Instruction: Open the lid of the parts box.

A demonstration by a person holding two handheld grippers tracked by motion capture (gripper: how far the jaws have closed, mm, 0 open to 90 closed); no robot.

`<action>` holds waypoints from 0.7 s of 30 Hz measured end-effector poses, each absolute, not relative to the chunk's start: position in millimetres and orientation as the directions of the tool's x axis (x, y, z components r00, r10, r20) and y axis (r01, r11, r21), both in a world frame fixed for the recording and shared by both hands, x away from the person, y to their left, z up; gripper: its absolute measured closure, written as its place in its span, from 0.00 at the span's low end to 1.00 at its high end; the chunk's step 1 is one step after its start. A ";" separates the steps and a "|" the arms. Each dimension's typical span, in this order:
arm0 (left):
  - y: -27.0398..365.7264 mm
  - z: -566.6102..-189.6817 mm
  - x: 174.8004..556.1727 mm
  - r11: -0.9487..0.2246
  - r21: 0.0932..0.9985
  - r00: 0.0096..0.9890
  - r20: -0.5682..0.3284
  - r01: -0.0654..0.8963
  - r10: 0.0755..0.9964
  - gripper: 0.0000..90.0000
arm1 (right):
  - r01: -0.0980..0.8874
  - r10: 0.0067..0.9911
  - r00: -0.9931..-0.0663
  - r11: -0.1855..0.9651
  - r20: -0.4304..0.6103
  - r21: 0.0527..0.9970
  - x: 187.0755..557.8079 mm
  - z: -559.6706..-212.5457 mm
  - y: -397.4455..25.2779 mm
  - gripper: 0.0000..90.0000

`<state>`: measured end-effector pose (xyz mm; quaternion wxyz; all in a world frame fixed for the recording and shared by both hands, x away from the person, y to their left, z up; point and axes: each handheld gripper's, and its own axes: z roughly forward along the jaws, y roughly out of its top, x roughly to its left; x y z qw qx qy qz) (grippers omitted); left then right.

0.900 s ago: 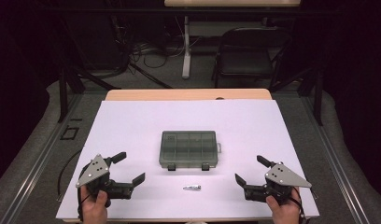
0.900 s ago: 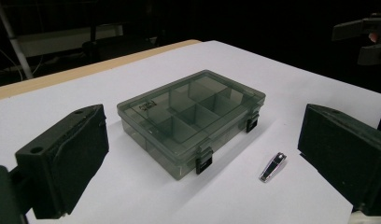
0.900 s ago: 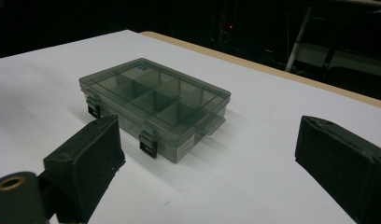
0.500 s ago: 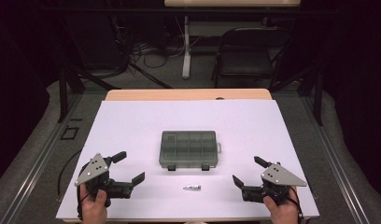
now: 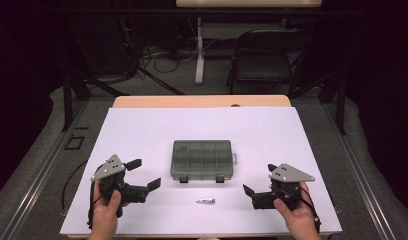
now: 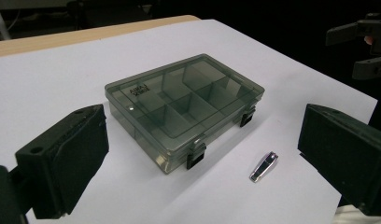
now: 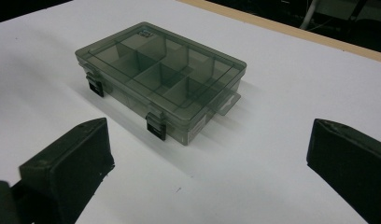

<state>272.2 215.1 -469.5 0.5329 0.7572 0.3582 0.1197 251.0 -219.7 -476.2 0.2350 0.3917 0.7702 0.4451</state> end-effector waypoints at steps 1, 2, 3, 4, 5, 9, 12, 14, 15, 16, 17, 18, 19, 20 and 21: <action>213.9 -468.5 275.1 -0.179 0.889 0.713 -0.202 0.421 0.671 0.02 | 0.397 0.813 -0.582 0.295 -0.010 0.869 252.8 -476.3 -219.0 0.00; 213.1 -468.0 276.8 -0.182 0.887 0.712 -0.203 0.424 0.673 0.02 | 0.400 0.814 -0.580 0.304 -0.018 0.864 254.7 -475.9 -218.9 0.00; 212.2 -467.3 278.7 -0.183 0.884 0.710 -0.205 0.429 0.674 0.02 | 0.403 0.818 -0.575 0.299 -0.014 0.865 257.1 -476.4 -218.0 0.00; 210.9 -466.9 281.0 -0.178 0.883 0.706 -0.212 0.435 0.675 0.02 | 0.421 0.820 -0.572 0.298 -0.004 0.857 259.1 -475.7 -217.9 0.00; 210.0 -465.9 283.5 -0.180 0.877 0.701 -0.216 0.445 0.680 0.02 | 0.437 0.825 -0.565 0.284 0.015 0.854 261.7 -475.6 -217.5 0.00; 205.2 -462.2 293.6 -0.161 0.862 0.668 -0.242 0.481 0.704 0.02 | 0.476 0.843 -0.536 0.264 0.038 0.839 269.7 -473.1 -215.1 0.00; 202.1 -459.1 298.9 -0.193 0.851 0.669 -0.222 0.488 0.709 0.02 | 0.475 0.842 -0.539 0.277 0.027 0.835 272.7 -471.5 -209.7 0.00; 199.3 -457.7 301.2 -0.203 0.848 0.650 -0.200 0.490 0.733 0.02 | 0.473 0.824 -0.566 0.313 0.012 0.823 273.9 -471.0 -206.0 0.00; 199.3 -457.7 301.2 -0.203 0.848 0.650 -0.200 0.490 0.733 0.04 | 0.474 0.821 -0.570 0.318 0.011 0.821 274.7 -471.2 -203.4 0.02; 196.3 -456.5 303.3 -0.207 0.849 0.649 -0.193 0.487 0.735 0.06 | 0.471 0.820 -0.572 0.322 0.007 0.821 275.7 -471.4 -201.2 0.04; 194.6 -456.3 304.1 -0.203 0.852 0.647 -0.190 0.482 0.738 0.10 | 0.468 0.820 -0.572 0.322 0.004 0.823 277.0 -471.9 -198.7 0.06; 193.3 -455.7 305.0 -0.205 0.852 0.647 -0.188 0.481 0.738 0.14 | 0.467 0.818 -0.576 0.331 -0.002 0.820 277.9 -471.6 -196.4 0.08; 193.3 -455.7 305.0 -0.205 0.852 0.647 -0.188 0.481 0.738 0.17 | 0.462 0.815 -0.579 0.337 -0.009 0.820 278.7 -471.4 -193.9 0.11; 190.1 -455.1 308.3 -0.202 0.849 0.646 -0.197 0.489 0.737 0.17 | 0.457 0.813 -0.582 0.345 -0.019 0.820 279.8 -470.6 -191.7 0.14; 188.7 -454.5 310.1 -0.206 0.843 0.646 -0.200 0.496 0.737 0.17 | 0.452 0.812 -0.583 0.347 -0.023 0.822 281.1 -469.7 -189.3 0.16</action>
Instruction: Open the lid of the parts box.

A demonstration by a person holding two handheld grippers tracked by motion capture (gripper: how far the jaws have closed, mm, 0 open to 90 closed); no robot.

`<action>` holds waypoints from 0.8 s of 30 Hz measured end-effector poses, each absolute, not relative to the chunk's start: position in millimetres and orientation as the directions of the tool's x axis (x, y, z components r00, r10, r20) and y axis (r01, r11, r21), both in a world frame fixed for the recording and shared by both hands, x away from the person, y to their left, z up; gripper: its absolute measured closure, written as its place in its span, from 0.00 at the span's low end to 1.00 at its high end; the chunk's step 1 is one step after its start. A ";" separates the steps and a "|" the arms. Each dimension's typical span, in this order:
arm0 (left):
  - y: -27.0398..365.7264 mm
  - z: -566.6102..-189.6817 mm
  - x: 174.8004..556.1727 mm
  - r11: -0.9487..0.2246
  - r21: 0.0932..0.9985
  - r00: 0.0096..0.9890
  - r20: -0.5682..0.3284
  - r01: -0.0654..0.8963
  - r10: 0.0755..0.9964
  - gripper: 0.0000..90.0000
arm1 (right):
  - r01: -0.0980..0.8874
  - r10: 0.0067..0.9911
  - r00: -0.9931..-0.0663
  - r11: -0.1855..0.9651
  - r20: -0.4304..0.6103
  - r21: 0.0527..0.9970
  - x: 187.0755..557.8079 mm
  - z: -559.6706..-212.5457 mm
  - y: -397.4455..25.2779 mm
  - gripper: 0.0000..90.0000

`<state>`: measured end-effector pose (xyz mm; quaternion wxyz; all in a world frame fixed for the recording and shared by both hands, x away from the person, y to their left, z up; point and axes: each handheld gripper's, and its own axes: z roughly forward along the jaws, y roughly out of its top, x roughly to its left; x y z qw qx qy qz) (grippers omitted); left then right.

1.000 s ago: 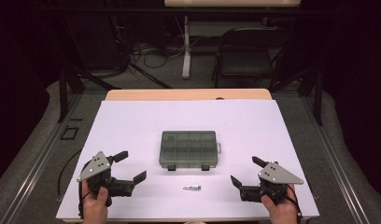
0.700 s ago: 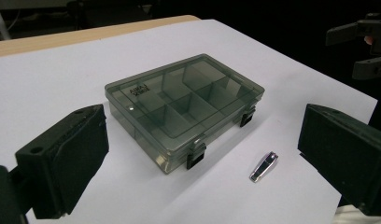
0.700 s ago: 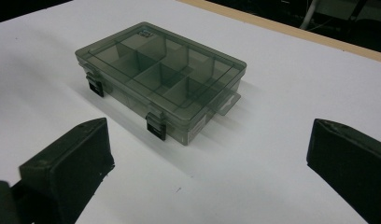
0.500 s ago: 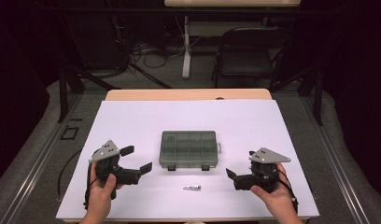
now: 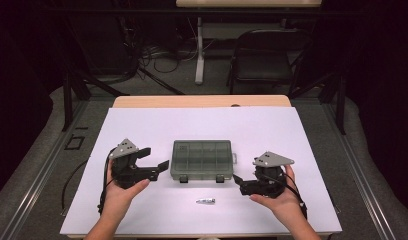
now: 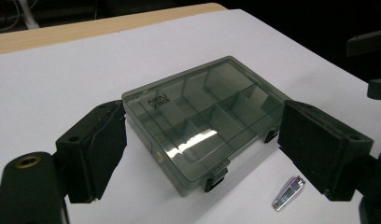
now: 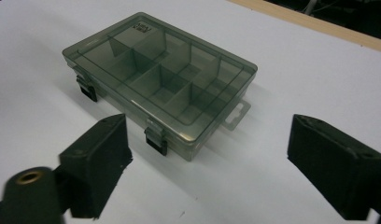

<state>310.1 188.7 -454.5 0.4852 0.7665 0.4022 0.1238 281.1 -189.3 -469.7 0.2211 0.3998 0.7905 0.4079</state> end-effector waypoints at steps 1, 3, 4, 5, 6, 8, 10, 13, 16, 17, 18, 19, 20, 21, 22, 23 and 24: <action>187.4 -453.7 311.7 -0.207 0.840 0.646 -0.204 0.501 0.736 0.17 | 0.446 0.812 -0.583 0.353 -0.033 0.823 282.4 -468.0 -187.3 0.16; 184.6 -452.5 314.1 -0.211 0.837 0.650 -0.207 0.505 0.731 0.21 | 0.431 0.807 -0.588 0.358 -0.043 0.828 284.9 -463.8 -183.7 0.21; 183.1 -452.2 314.7 -0.212 0.839 0.652 -0.205 0.501 0.730 0.27 | 0.422 0.808 -0.588 0.355 -0.046 0.834 285.9 -461.5 -182.1 0.23; 182.0 -451.7 315.3 -0.218 0.839 0.657 -0.202 0.499 0.726 0.31 | 0.417 0.806 -0.591 0.351 -0.044 0.838 286.8 -459.2 -180.7 0.26; 180.2 -451.7 315.6 -0.218 0.841 0.653 -0.196 0.496 0.732 0.34 | 0.408 0.804 -0.592 0.347 -0.044 0.844 287.5 -457.4 -179.0 0.28; 177.7 -451.5 316.5 -0.231 0.837 0.646 -0.179 0.497 0.742 0.40 | 0.398 0.803 -0.594 0.347 -0.049 0.849 288.5 -455.0 -175.5 0.36; 175.3 -453.3 318.2 -0.227 0.832 0.636 -0.182 0.506 0.750 0.44 | 0.377 0.794 -0.606 0.347 -0.054 0.859 290.3 -455.6 -172.4 0.45; 173.4 -458.5 320.9 -0.213 0.828 0.622 -0.194 0.518 0.758 0.48 | 0.371 0.794 -0.606 0.336 -0.048 0.866 292.3 -458.6 -168.3 0.50; 171.1 -466.0 324.3 -0.216 0.819 0.630 -0.213 0.532 0.747 0.50 | 0.373 0.797 -0.601 0.342 -0.056 0.863 295.4 -464.6 -165.2 0.52; 170.0 -468.8 325.0 -0.221 0.813 0.632 -0.216 0.539 0.744 0.51 | 0.386 0.795 -0.605 0.350 -0.052 0.854 296.3 -466.8 -164.7 0.52; 168.9 -471.6 325.3 -0.227 0.807 0.630 -0.215 0.545 0.746 0.51 | 0.391 0.793 -0.608 0.346 -0.042 0.853 297.9 -469.9 -164.1 0.53; 168.1 -474.2 325.0 -0.231 0.801 0.626 -0.215 0.552 0.750 0.52 | 0.409 0.788 -0.615 0.339 -0.019 0.847 299.0 -472.7 -163.6 0.53; 167.6 -477.2 324.7 -0.224 0.797 0.617 -0.223 0.561 0.755 0.53 | 0.424 0.788 -0.616 0.334 -0.002 0.842 300.1 -475.7 -163.1 0.53; 167.7 -480.0 324.2 -0.214 0.794 0.612 -0.234 0.569 0.756 0.53 | 0.432 0.786 -0.619 0.333 0.007 0.838 300.7 -478.4 -163.1 0.53; 168.3 -482.5 324.0 -0.213 0.796 0.616 -0.238 0.567 0.751 0.54 | 0.434 0.781 -0.624 0.329 0.017 0.839 300.7 -480.6 -163.0 0.53; 168.7 -485.0 323.6 -0.210 0.801 0.618 -0.237 0.561 0.749 0.55 | 0.436 0.781 -0.624 0.327 0.021 0.838 300.2 -482.3 -162.9 0.53; 169.3 -486.9 323.2 -0.211 0.801 0.620 -0.236 0.560 0.748 0.56 | 0.431 0.783 -0.622 0.327 0.014 0.841 299.8 -483.6 -163.1 0.52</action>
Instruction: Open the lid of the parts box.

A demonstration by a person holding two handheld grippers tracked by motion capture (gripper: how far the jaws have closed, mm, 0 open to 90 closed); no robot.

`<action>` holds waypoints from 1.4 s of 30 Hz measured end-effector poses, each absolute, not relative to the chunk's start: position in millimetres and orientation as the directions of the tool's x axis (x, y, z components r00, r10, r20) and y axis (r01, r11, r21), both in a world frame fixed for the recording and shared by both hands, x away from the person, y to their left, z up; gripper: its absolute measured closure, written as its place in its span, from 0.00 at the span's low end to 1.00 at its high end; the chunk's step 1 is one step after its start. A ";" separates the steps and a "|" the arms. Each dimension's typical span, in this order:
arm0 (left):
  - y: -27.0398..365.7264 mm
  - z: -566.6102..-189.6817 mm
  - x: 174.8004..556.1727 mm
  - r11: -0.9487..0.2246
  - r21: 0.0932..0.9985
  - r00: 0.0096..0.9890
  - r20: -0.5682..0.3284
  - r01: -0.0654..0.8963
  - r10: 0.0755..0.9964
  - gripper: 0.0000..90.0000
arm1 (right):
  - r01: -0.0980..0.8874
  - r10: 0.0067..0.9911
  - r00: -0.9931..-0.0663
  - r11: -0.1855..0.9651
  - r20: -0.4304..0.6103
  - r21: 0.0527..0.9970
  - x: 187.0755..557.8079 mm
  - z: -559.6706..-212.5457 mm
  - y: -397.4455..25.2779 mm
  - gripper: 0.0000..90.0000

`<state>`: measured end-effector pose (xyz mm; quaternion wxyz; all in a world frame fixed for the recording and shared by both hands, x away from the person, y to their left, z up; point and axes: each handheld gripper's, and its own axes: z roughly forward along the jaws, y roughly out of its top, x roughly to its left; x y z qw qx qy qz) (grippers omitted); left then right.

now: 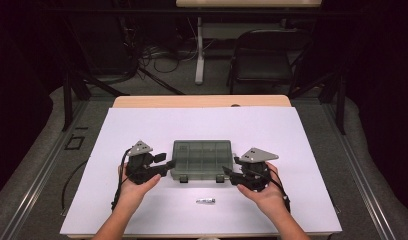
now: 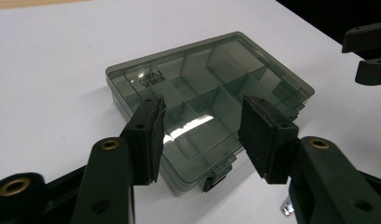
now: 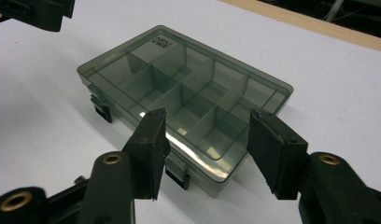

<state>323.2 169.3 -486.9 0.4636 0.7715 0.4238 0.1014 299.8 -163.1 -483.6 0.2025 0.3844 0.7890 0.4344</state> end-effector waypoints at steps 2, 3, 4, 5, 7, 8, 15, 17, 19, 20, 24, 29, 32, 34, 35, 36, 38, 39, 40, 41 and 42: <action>169.8 -490.8 322.0 -0.210 0.806 0.618 -0.229 0.553 0.752 0.59 | 0.420 0.778 -0.628 0.321 0.017 0.849 299.0 -485.7 -163.1 0.54; 169.9 -492.2 321.0 -0.210 0.807 0.617 -0.226 0.552 0.754 0.61 | 0.418 0.779 -0.627 0.318 0.018 0.851 298.4 -486.6 -162.9 0.55; 170.0 -493.5 320.1 -0.213 0.811 0.619 -0.218 0.546 0.755 0.62 | 0.414 0.777 -0.629 0.323 0.012 0.851 297.5 -487.3 -162.9 0.56; 170.0 -494.9 319.2 -0.213 0.814 0.621 -0.215 0.540 0.754 0.64 | 0.399 0.776 -0.631 0.316 0.007 0.861 297.3 -489.3 -162.3 0.57; 170.1 -497.7 317.0 -0.212 0.817 0.620 -0.211 0.536 0.756 0.66 | 0.400 0.776 -0.631 0.328 -0.003 0.856 296.0 -492.1 -162.6 0.59; 170.3 -499.1 316.1 -0.215 0.816 0.620 -0.209 0.537 0.756 0.67 | 0.402 0.778 -0.629 0.329 -0.004 0.855 295.5 -493.8 -162.9 0.60; 163.4 -506.1 311.6 -0.256 0.793 0.622 -0.189 0.553 0.760 0.74 | 0.437 0.778 -0.627 0.310 0.039 0.844 292.7 -502.0 -166.4 0.70; 159.6 -505.8 309.4 -0.272 0.785 0.629 -0.185 0.557 0.755 0.77 | 0.443 0.776 -0.629 0.314 0.042 0.840 292.0 -502.3 -166.6 0.75; 156.2 -506.2 307.4 -0.293 0.777 0.635 -0.171 0.557 0.753 0.80 | 0.446 0.777 -0.628 0.315 0.042 0.838 290.6 -502.9 -165.1 0.80; 154.3 -506.9 306.7 -0.299 0.776 0.639 -0.168 0.556 0.751 0.82 | 0.446 0.773 -0.633 0.321 0.041 0.836 290.1 -503.6 -164.5 0.82; 147.6 -511.5 303.5 -0.331 0.771 0.654 -0.143 0.544 0.743 0.90 | 0.456 0.766 -0.641 0.325 0.052 0.829 287.7 -511.4 -159.3 0.91; 141.9 -517.5 300.4 -0.350 0.762 0.661 -0.133 0.545 0.739 0.98 | 0.462 0.767 -0.639 0.328 0.053 0.824 285.8 -521.7 -153.9 0.98; 139.2 -521.8 300.5 -0.359 0.750 0.665 -0.141 0.556 0.734 0.98 | 0.467 0.767 -0.640 0.341 0.045 0.816 285.7 -526.9 -151.3 0.99; 137.6 -524.7 301.0 -0.366 0.738 0.665 -0.148 0.567 0.732 0.98 | 0.471 0.766 -0.641 0.346 0.046 0.812 286.6 -530.4 -150.1 1.00; 137.0 -526.2 301.3 -0.369 0.732 0.665 -0.150 0.572 0.732 0.98 | 0.476 0.767 -0.640 0.345 0.049 0.809 286.8 -532.1 -149.5 1.00; 135.8 -527.7 301.0 -0.364 0.726 0.660 -0.163 0.584 0.733 0.98 | 0.480 0.767 -0.640 0.349 0.048 0.805 287.3 -533.7 -149.2 1.00; 134.3 -530.6 301.1 -0.371 0.716 0.660 -0.165 0.591 0.733 0.98 | 0.489 0.768 -0.638 0.354 0.050 0.797 288.2 -537.1 -148.6 1.00; 133.8 -531.8 301.0 -0.375 0.713 0.659 -0.162 0.592 0.734 0.98 | 0.499 0.769 -0.637 0.357 0.055 0.790 288.3 -538.2 -148.2 1.00; 133.1 -532.8 300.7 -0.371 0.711 0.658 -0.171 0.598 0.734 0.98 | 0.495 0.767 -0.640 0.363 0.049 0.789 289.0 -539.8 -148.2 1.00; 132.8 -533.4 300.7 -0.370 0.710 0.657 -0.174 0.600 0.733 0.99 | 0.497 0.768 -0.638 0.360 0.051 0.790 289.1 -541.0 -147.7 1.00; 132.5 -533.9 300.6 -0.370 0.709 0.657 -0.174 0.601 0.734 0.99 | 0.499 0.770 -0.636 0.363 0.049 0.787 289.2 -541.5 -147.7 1.00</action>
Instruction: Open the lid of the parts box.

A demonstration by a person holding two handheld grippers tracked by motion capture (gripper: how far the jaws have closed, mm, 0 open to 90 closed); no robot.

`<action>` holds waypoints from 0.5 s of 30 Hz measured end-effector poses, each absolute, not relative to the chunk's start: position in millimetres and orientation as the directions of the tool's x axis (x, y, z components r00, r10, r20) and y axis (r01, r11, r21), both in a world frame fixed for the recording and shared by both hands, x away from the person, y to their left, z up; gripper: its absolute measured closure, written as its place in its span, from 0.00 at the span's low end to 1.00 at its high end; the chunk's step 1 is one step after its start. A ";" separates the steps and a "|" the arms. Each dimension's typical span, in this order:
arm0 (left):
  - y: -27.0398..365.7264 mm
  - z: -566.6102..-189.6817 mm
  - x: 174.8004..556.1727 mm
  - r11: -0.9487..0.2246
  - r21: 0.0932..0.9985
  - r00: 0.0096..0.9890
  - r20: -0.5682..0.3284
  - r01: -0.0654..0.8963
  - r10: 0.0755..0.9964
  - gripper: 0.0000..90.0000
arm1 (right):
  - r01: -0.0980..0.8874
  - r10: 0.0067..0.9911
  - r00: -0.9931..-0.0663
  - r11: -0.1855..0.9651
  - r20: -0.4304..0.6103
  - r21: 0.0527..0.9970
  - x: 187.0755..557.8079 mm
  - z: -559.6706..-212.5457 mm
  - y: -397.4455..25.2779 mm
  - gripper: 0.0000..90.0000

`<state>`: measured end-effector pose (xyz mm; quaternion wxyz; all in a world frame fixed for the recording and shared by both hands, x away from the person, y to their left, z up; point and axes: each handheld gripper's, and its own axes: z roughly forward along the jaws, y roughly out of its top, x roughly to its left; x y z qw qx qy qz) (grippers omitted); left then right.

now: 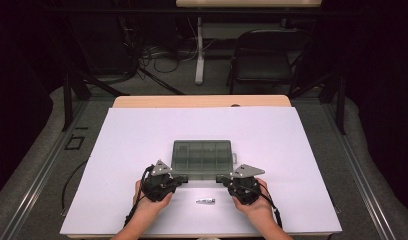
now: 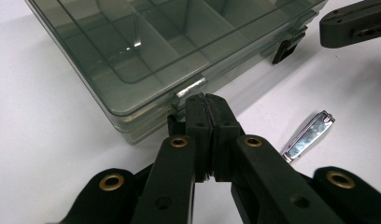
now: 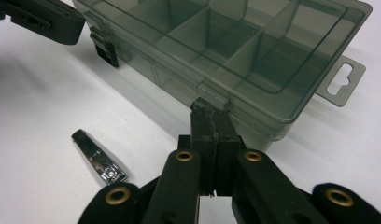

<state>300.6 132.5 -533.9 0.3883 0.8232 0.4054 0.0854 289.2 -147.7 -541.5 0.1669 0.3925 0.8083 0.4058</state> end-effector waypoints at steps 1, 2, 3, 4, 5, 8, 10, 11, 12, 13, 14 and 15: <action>132.5 -534.4 300.7 -0.371 0.708 0.657 -0.172 0.601 0.734 0.99 | 0.500 0.770 -0.636 0.365 0.047 0.785 289.5 -542.0 -147.7 1.00; 132.5 -535.0 300.7 -0.368 0.708 0.653 -0.172 0.602 0.737 0.99 | 0.501 0.772 -0.634 0.365 0.046 0.785 289.7 -542.5 -147.7 1.00; 133.1 -535.1 300.9 -0.369 0.706 0.651 -0.170 0.605 0.740 0.99 | 0.504 0.774 -0.632 0.363 0.048 0.784 290.0 -543.0 -148.0 1.00; 133.2 -535.5 301.0 -0.363 0.704 0.645 -0.177 0.611 0.743 0.99 | 0.507 0.775 -0.630 0.363 0.049 0.782 290.3 -543.4 -148.4 1.00; 133.7 -535.9 301.4 -0.361 0.704 0.642 -0.175 0.612 0.747 0.99 | 0.505 0.775 -0.631 0.365 0.046 0.782 290.8 -543.9 -148.8 1.00; 135.7 -536.8 303.2 -0.363 0.692 0.635 -0.177 0.623 0.752 1.00 | 0.509 0.780 -0.624 0.358 0.049 0.782 291.1 -544.2 -149.2 1.00; 136.3 -538.2 304.3 -0.361 0.689 0.631 -0.180 0.629 0.755 1.00 | 0.507 0.782 -0.621 0.358 0.045 0.784 291.6 -544.4 -149.3 1.00; 136.1 -538.9 304.6 -0.360 0.687 0.630 -0.183 0.631 0.755 1.00 | 0.507 0.781 -0.623 0.357 0.048 0.784 292.0 -544.7 -149.4 1.00; 136.2 -539.0 304.9 -0.368 0.680 0.631 -0.181 0.635 0.754 1.00 | 0.508 0.781 -0.622 0.357 0.048 0.784 292.7 -545.2 -149.4 1.00; 136.1 -539.6 305.2 -0.369 0.678 0.631 -0.181 0.636 0.755 1.00 | 0.513 0.781 -0.622 0.358 0.050 0.781 293.1 -545.6 -149.2 1.00; 136.1 -540.1 305.5 -0.370 0.676 0.630 -0.181 0.637 0.755 1.00 | 0.517 0.782 -0.621 0.357 0.054 0.778 293.1 -546.0 -148.8 1.00; 136.0 -540.5 305.7 -0.367 0.677 0.629 -0.184 0.638 0.755 1.00 | 0.514 0.781 -0.622 0.360 0.050 0.779 293.4 -546.6 -148.5 1.00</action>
